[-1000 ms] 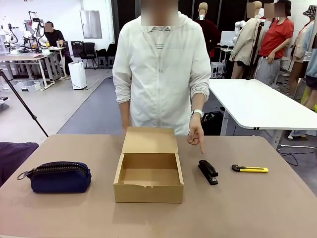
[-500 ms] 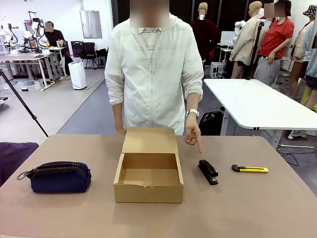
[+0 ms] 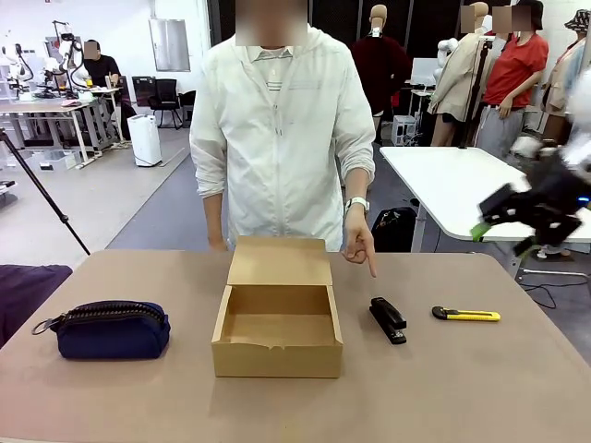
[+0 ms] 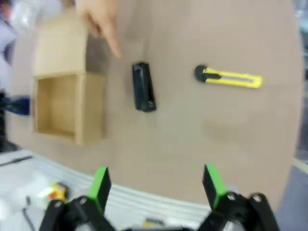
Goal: Pack the items into the box.
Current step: Pick up the item specified by the human and place it in the Mailer Box.
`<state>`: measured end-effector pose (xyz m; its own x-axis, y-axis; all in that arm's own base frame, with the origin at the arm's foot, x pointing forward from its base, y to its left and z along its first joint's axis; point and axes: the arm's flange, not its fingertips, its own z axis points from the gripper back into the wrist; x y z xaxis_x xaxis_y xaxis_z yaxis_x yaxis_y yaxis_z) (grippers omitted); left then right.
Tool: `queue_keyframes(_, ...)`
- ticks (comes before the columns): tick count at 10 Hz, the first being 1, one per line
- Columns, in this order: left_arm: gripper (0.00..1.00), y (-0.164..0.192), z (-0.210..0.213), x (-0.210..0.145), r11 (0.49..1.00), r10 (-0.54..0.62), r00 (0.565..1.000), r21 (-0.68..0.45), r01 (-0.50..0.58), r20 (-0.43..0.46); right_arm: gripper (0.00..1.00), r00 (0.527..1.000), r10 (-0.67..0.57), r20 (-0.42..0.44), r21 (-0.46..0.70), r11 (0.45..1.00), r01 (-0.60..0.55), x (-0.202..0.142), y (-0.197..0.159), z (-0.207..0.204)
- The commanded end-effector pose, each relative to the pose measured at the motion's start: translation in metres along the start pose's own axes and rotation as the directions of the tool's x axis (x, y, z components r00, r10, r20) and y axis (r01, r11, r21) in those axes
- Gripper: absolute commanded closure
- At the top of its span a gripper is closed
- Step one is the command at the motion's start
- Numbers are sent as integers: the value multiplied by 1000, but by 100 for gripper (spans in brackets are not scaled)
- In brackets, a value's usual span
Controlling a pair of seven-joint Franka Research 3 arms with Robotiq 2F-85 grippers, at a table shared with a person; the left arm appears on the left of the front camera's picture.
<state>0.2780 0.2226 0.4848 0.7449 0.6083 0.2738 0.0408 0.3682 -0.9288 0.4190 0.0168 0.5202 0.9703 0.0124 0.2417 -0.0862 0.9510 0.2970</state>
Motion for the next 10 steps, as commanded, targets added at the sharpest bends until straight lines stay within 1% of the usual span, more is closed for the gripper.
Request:
queue_keyframes(1, 0, 0, 1, 1, 1000, -21, 1000, -23, 21, 9, 0, 975, 213, -60, -123, 968, -219, 2, 14, -11)
queue_keyframes(2, 0, 0, 1, 1, 1000, -21, 1000, -23, 21, 9, 0, 970, 242, -22, -133, 961, -243, -3, 19, -13)
queue_keyframes(3, 0, 0, 1, 1, 1000, -21, 1000, -23, 21, 9, 0, 992, 110, -59, -77, 990, -115, 5, 21, -17)
queue_keyframes(5, 0, 0, 1, 1, 1000, -21, 1000, -23, 21, 9, 0, 992, 110, -59, -77, 990, -115, 5, 21, -17)
queue_keyframes(6, 0, 0, 1, 1, 1000, -21, 1000, -23, 21, 9, 0, 983, 166, -77, -107, 979, -174, 4, 26, -21)
queue_keyframes(7, 0, 0, 1, 1, 1000, -21, 1000, -23, 21, 9, 0, 961, 246, -124, -161, 951, -264, 31, 54, -44)
queue_keyframes(8, 0, 0, 1, 1, 1000, -21, 1000, -23, 21, 9, 0, 950, 266, -166, -192, 936, -296, 52, 69, -73)
queue_keyframes(9, 0, 0, 1, 1, 1000, -21, 1000, -23, 21, 9, 0, 956, 241, -168, -191, 943, -271, 61, 72, -95)
queue_keyframes(10, 0, 0, 1, 1, 1000, -21, 1000, -23, 21, 9, 0, 950, 225, -218, -197, 943, -269, 68, 73, -122)
